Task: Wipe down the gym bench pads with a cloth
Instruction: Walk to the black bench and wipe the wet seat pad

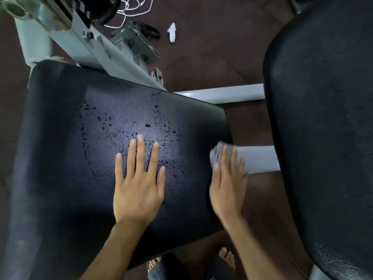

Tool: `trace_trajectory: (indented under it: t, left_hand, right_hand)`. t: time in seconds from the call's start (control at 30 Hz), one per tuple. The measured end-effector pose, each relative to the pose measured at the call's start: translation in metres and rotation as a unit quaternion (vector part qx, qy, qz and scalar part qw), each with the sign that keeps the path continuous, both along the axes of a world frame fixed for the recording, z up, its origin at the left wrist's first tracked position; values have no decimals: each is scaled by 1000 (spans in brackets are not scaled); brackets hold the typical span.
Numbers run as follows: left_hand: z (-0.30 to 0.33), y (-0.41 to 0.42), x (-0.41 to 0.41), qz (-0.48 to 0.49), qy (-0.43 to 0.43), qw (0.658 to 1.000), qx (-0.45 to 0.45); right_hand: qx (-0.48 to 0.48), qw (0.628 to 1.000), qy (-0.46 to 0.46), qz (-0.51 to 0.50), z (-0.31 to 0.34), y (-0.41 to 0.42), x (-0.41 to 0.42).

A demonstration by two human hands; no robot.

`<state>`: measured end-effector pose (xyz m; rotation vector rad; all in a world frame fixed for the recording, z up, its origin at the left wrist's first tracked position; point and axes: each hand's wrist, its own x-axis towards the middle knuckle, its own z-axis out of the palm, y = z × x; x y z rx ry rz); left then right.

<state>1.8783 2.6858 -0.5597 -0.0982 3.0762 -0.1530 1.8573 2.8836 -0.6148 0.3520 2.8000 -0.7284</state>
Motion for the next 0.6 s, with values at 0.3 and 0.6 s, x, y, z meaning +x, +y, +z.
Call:
trace_trajectory:
  t: [0.3, 0.6]
  left_hand:
    - [-2, 0, 0, 2, 9, 1000, 1]
    - [-1, 3, -1, 9, 10, 1000, 6]
  right_hand:
    - [-35, 983, 90, 155, 24, -75, -42]
    - [-28, 999, 14, -20, -1, -18, -78]
